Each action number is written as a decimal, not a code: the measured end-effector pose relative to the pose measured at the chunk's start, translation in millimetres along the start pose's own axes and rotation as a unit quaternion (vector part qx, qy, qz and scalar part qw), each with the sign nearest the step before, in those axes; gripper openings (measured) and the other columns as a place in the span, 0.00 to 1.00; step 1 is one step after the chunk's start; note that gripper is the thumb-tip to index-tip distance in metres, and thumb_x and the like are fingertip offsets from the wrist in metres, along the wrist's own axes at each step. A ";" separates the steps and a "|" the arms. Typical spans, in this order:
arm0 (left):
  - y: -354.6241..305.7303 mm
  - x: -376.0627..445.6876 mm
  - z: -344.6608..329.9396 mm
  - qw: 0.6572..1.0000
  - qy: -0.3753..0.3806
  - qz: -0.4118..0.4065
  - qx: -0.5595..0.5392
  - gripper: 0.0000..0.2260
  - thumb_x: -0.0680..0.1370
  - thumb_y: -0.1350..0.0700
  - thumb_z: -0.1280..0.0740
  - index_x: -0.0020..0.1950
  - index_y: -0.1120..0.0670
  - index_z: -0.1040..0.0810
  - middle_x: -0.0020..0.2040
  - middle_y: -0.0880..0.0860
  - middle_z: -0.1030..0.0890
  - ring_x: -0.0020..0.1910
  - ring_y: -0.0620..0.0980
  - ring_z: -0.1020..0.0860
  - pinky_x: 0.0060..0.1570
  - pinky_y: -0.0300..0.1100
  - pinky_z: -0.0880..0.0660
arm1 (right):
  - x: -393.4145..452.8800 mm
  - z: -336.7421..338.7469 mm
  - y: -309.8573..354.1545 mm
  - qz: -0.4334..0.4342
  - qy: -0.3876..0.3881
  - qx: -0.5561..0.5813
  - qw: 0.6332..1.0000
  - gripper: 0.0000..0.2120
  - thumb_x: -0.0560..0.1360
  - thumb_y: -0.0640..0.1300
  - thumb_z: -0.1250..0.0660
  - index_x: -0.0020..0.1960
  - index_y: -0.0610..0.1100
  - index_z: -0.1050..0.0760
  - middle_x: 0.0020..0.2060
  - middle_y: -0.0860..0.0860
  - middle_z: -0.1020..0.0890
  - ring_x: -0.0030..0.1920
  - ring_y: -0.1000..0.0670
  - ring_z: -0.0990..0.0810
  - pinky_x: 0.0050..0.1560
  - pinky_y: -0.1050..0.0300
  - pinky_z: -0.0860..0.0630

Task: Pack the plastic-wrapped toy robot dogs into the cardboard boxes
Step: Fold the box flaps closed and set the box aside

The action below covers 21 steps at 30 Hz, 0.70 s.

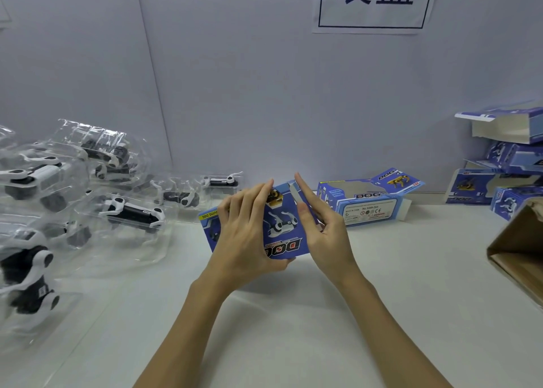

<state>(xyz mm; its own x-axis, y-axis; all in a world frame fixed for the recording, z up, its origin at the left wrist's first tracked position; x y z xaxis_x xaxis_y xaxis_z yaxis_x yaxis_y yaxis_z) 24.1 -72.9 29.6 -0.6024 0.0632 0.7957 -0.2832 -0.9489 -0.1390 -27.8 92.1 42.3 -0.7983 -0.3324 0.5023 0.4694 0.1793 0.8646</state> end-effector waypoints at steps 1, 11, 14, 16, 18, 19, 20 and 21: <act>-0.6 0.1 -0.2 1.000 -0.002 -0.003 0.002 0.56 0.64 0.31 0.24 0.83 0.56 0.41 0.76 0.51 0.34 0.72 0.52 0.34 0.74 0.53 0.41 | 0.0 0.1 0.1 -0.001 0.000 -0.003 1.000 0.24 0.80 0.52 0.35 0.76 0.62 0.31 0.57 0.61 0.16 0.61 0.51 0.16 0.40 0.60 0.16; -4.9 0.6 -1.5 1.000 -0.015 -0.010 0.018 0.54 0.65 0.34 0.23 0.82 0.58 0.39 0.75 0.53 0.32 0.72 0.55 0.32 0.73 0.58 0.38 | -2.6 -5.7 -2.2 -0.022 0.084 0.012 0.996 0.24 0.85 0.51 0.44 0.78 0.65 0.40 0.71 0.53 0.25 0.68 0.50 0.21 0.51 0.56 0.16; -0.4 1.8 2.5 1.000 -0.004 -0.001 0.001 0.55 0.65 0.33 0.24 0.83 0.57 0.41 0.77 0.52 0.33 0.73 0.53 0.34 0.74 0.58 0.38 | -0.6 -3.9 1.1 -0.033 0.109 0.032 0.993 0.24 0.86 0.48 0.46 0.80 0.65 0.43 0.74 0.55 0.28 0.71 0.52 0.23 0.54 0.56 0.16; 1.6 2.8 5.2 1.000 -0.006 0.011 -0.025 0.54 0.66 0.31 0.26 0.83 0.57 0.41 0.78 0.51 0.34 0.76 0.51 0.36 0.76 0.59 0.40 | 1.7 2.4 2.9 -0.039 0.103 0.055 0.992 0.26 0.84 0.48 0.41 0.80 0.61 0.40 0.69 0.61 0.23 0.69 0.55 0.22 0.51 0.57 0.16; 1.6 3.6 6.9 0.998 -0.004 0.022 -0.050 0.54 0.67 0.31 0.26 0.83 0.57 0.42 0.79 0.50 0.34 0.77 0.50 0.37 0.77 0.61 0.41 | 1.9 4.8 3.2 -0.027 0.068 0.048 0.996 0.24 0.82 0.48 0.37 0.77 0.59 0.33 0.64 0.61 0.19 0.66 0.54 0.20 0.47 0.58 0.16; 1.2 4.1 7.4 0.998 -0.004 0.028 -0.059 0.54 0.66 0.31 0.27 0.83 0.57 0.41 0.78 0.50 0.34 0.77 0.50 0.37 0.77 0.61 0.41 | 1.3 3.0 2.4 -0.019 0.048 0.034 0.998 0.23 0.81 0.50 0.36 0.75 0.59 0.31 0.63 0.59 0.18 0.65 0.52 0.19 0.45 0.59 0.16; 0.4 4.5 7.7 0.997 -0.003 0.032 -0.063 0.53 0.66 0.32 0.27 0.83 0.57 0.41 0.78 0.51 0.33 0.76 0.50 0.36 0.77 0.61 0.41 | 0.0 0.2 0.7 -0.015 0.032 0.024 0.999 0.22 0.80 0.51 0.37 0.74 0.61 0.29 0.64 0.57 0.18 0.64 0.51 0.18 0.44 0.60 0.16; -0.6 4.7 7.8 0.997 -0.003 0.034 -0.064 0.53 0.66 0.32 0.27 0.83 0.58 0.41 0.78 0.51 0.33 0.76 0.51 0.35 0.78 0.60 0.41 | -1.9 -3.4 -1.5 -0.014 0.022 0.020 0.999 0.21 0.81 0.52 0.38 0.73 0.61 0.29 0.65 0.55 0.18 0.64 0.51 0.18 0.44 0.60 0.16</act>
<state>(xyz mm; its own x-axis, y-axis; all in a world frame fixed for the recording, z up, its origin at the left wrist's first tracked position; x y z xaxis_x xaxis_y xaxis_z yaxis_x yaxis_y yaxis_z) 27.3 -74.4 38.0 -0.6191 -0.0029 0.7853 -0.3344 -0.9038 -0.2670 -25.7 89.3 40.0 -0.7931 -0.3782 0.4775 0.4306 0.2062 0.8787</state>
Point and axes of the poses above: each hand's wrist, its own x-axis towards the middle knuckle, its own z-axis out of the back of the hand, y = z × x, the point moved 1 cm from there along x, towards the middle knuckle
